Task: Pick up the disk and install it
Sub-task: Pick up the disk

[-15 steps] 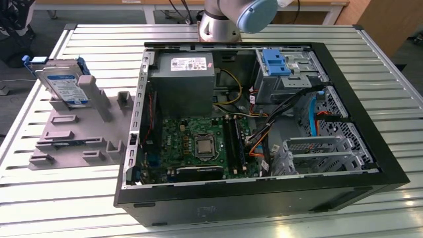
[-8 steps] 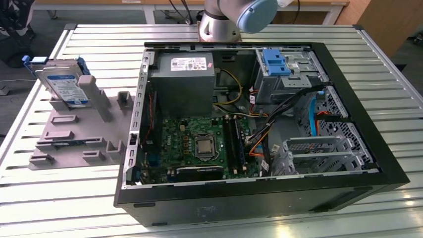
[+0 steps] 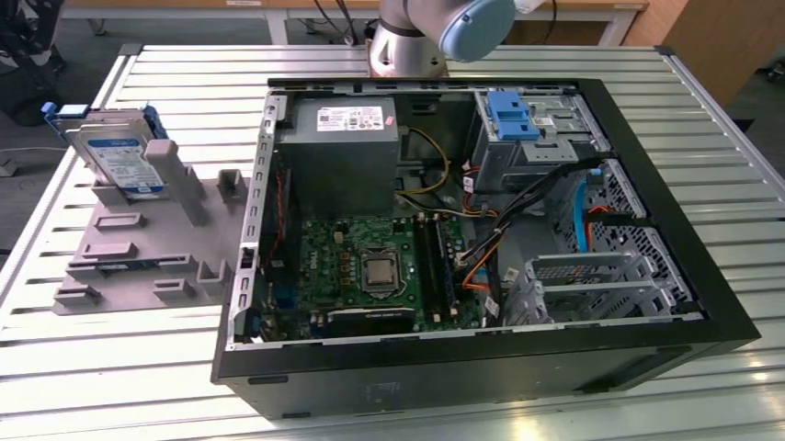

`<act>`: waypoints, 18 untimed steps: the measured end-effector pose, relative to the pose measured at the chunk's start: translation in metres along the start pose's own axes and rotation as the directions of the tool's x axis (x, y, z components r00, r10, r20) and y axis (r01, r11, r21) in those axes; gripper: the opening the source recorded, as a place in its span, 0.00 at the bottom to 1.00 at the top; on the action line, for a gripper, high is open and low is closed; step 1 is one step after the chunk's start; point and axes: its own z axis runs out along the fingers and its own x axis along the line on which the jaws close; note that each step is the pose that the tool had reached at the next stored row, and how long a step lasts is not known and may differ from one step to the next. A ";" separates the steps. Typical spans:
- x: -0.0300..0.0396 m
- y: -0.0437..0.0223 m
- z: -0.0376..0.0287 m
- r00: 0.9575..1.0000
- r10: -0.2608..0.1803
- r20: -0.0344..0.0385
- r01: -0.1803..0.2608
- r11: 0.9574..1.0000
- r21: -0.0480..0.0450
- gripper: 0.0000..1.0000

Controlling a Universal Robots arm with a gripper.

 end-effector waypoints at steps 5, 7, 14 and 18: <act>0.0000 0.0000 0.0000 0.999 -0.035 -0.001 0.035 0.999 0.000 0.11; 0.0000 0.0000 0.0000 0.999 -0.048 -0.002 0.048 0.999 0.000 0.11; 0.0000 0.0000 0.0001 0.996 -0.088 -0.003 0.088 0.996 -0.001 0.11; 0.0000 0.0000 0.0001 0.994 -0.108 -0.004 0.108 0.994 -0.001 0.11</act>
